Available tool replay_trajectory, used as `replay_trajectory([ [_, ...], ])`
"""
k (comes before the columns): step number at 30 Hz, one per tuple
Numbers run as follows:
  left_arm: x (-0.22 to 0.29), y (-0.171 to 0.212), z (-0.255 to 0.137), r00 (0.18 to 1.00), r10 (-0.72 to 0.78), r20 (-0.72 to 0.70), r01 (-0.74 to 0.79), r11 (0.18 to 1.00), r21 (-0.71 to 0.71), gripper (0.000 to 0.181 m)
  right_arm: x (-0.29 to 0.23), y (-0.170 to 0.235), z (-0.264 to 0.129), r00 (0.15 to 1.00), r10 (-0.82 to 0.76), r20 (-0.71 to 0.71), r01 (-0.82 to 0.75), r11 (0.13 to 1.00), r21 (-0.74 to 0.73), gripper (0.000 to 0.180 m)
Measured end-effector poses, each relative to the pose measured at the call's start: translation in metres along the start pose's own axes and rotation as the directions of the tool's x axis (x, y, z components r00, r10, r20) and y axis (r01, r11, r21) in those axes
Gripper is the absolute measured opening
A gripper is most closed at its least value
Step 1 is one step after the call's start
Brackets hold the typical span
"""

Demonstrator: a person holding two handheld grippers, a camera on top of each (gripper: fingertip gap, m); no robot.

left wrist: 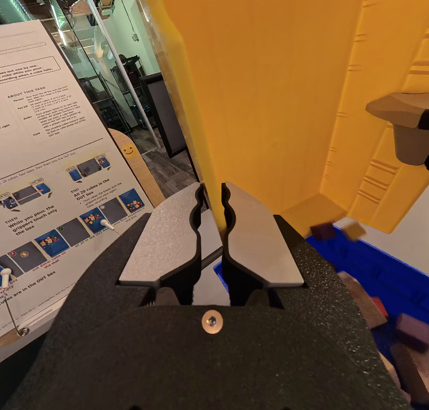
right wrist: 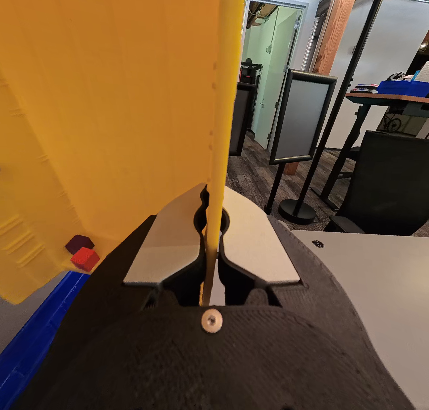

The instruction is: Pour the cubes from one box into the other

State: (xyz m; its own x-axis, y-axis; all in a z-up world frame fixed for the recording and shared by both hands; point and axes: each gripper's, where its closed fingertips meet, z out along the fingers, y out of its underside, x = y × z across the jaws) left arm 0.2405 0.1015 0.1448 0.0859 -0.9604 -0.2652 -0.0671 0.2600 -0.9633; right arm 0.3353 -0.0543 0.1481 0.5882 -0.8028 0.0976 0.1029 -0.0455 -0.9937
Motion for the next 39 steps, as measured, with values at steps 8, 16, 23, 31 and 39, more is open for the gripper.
replay_trajectory([
  [8,-0.001,-0.004,-0.003,1.0,0.006,0.002,-0.006,1.0,0.024,0.015,-0.001,-0.005,-0.003,1.0,-0.009,-0.004,0.009,1.0,0.025,0.003],
  [16,-0.002,-0.013,-0.009,1.0,0.028,0.0,-0.028,0.996,0.083,0.015,-0.002,-0.016,-0.01,0.999,-0.027,-0.016,0.028,0.997,0.077,0.003],
  [23,0.001,-0.024,-0.017,0.999,0.041,-0.009,-0.039,0.989,0.143,0.016,-0.001,-0.029,-0.019,0.999,-0.035,-0.034,0.04,0.989,0.142,0.003],
  [31,0.009,-0.017,-0.012,0.999,0.014,-0.046,-0.01,0.996,0.093,0.018,0.004,-0.022,-0.015,1.0,-0.011,-0.016,0.012,0.996,0.084,0.003],
  [39,0.052,-0.013,-0.011,0.957,-0.112,-0.267,0.116,0.993,-0.004,0.033,0.033,-0.021,-0.03,0.998,0.037,-0.047,-0.042,0.994,-0.099,0.004],
])
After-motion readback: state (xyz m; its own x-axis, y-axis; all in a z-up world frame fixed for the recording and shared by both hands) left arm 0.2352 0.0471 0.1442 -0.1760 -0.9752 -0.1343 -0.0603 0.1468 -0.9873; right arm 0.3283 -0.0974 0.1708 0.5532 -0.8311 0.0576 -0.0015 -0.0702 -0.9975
